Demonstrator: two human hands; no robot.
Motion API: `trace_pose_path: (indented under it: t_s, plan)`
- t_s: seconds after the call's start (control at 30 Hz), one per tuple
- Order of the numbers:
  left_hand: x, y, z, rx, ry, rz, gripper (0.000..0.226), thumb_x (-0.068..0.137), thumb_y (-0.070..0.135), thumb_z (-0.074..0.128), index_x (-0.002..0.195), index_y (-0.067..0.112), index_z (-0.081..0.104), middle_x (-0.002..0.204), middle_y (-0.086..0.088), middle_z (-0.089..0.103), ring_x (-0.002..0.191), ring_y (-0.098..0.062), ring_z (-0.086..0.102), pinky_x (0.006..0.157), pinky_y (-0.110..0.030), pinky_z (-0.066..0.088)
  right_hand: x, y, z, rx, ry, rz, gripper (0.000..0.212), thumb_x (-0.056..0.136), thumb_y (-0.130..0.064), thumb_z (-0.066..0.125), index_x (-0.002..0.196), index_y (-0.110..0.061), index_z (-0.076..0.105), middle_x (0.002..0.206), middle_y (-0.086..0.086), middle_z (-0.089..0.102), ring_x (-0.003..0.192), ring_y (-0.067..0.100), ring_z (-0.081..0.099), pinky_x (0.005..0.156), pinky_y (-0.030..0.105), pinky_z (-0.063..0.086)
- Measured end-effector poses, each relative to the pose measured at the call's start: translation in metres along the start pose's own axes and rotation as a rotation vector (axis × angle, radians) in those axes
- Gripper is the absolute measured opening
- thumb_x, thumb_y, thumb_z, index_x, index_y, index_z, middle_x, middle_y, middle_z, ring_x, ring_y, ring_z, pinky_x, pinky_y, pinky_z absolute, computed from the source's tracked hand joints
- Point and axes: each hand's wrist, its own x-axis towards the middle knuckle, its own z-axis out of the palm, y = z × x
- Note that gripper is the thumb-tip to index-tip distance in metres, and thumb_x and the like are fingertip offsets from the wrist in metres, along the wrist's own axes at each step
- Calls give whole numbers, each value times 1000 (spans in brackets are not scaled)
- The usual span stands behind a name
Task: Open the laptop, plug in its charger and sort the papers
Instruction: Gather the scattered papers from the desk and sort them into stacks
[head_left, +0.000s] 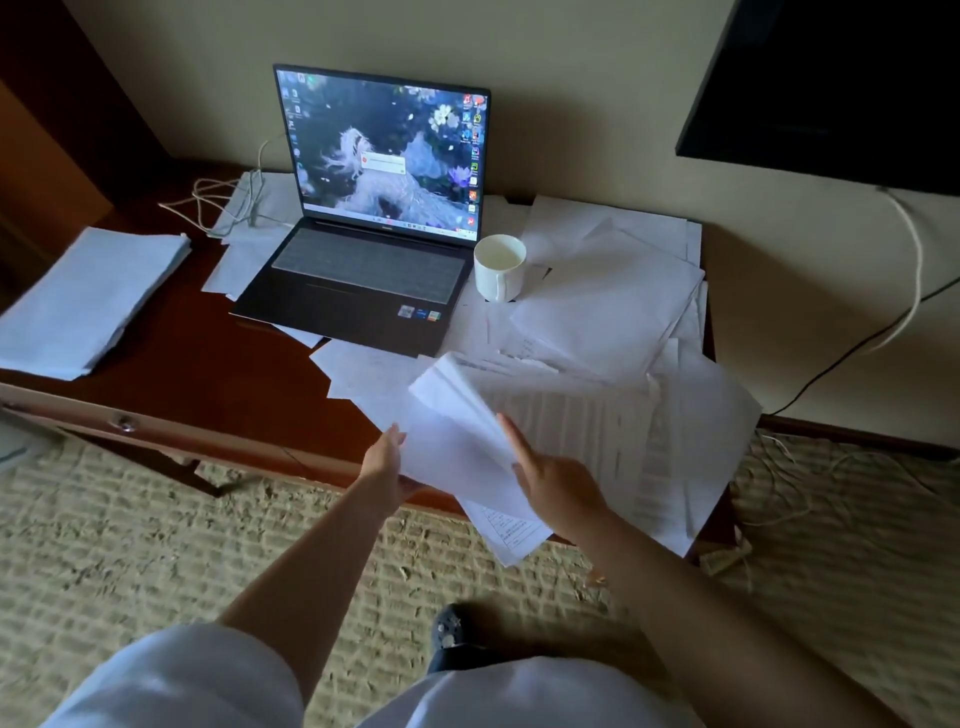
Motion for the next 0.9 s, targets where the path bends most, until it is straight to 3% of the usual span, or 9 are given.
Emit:
trace_pose_path:
  t_s: [0.07, 0.13, 0.23, 0.33, 0.47, 0.63, 0.7, 0.8, 0.9]
  plan:
    - [5, 6, -3, -117, -144, -79, 77, 89, 70, 30, 113, 2, 58, 106, -23, 64, 102, -36, 60, 90, -46, 50, -1, -7, -6, 120, -270, 35, 81, 97, -36, 42, 143, -38, -24, 62, -3, 55, 43, 12, 41, 46, 25, 34]
    - [4, 18, -7, -92, -208, -122, 80, 81, 79, 33, 98, 5, 59, 87, -17, 63, 88, -31, 60, 87, -40, 48, -4, -13, -16, 283, -453, 134, 69, 97, -53, 34, 148, -39, -10, 92, -4, 66, 74, 14, 61, 67, 26, 47]
    - [2, 30, -3, 167, -161, -67, 36, 86, 36, 64, 95, 2, 59, 90, -16, 61, 81, -30, 60, 71, -39, 50, 5, -6, -19, 509, -276, 523, 50, 96, -54, 33, 138, -29, 44, 117, 2, 65, 105, 20, 61, 78, 24, 42]
    - [4, 30, 0, 551, -57, 9, 38, 74, -9, 65, 111, -8, 56, 106, -22, 59, 90, -35, 59, 66, -38, 53, 12, 17, -12, 423, -98, 868, 48, 94, -38, 49, 136, -14, 46, 133, 11, 51, 123, 30, 48, 93, 34, 45]
    - [-15, 28, 1, 621, -258, -198, 27, 83, 2, 66, 106, -3, 54, 93, -17, 59, 64, -25, 67, 44, -27, 53, 8, 38, -14, 479, -208, 1050, 58, 83, -28, 57, 138, -14, 45, 137, 13, 42, 124, 33, 44, 93, 40, 49]
    - [-21, 24, 7, 494, -283, 16, 34, 71, -8, 62, 103, -7, 52, 90, -17, 52, 78, -27, 56, 58, -35, 51, 2, 47, -23, 648, -160, 1026, 56, 83, -20, 56, 138, -16, 44, 137, 8, 48, 114, 27, 54, 77, 29, 47]
    - [-27, 26, 10, 499, -349, 88, 45, 53, -3, 54, 98, -4, 54, 92, -20, 54, 84, -30, 57, 63, -35, 55, 2, 49, -29, 536, -85, 1046, 60, 81, -19, 58, 139, -15, 42, 138, 10, 46, 119, 30, 50, 83, 35, 51]
    - [-25, 30, 1, 466, -329, 150, 67, 49, -1, 57, 116, -8, 52, 113, -33, 55, 105, -47, 54, 87, -56, 50, 4, 48, -36, 449, -10, 1134, 75, 77, -25, 65, 144, -20, 31, 141, 10, 40, 127, 32, 40, 98, 44, 45]
    - [-37, 37, -1, 409, -245, 187, 46, 70, -9, 56, 115, -5, 50, 104, -24, 57, 94, -39, 55, 76, -46, 49, 10, 41, -48, 798, 154, 1234, 85, 78, -16, 68, 148, -24, 19, 137, 11, 46, 113, 32, 53, 88, 38, 47]
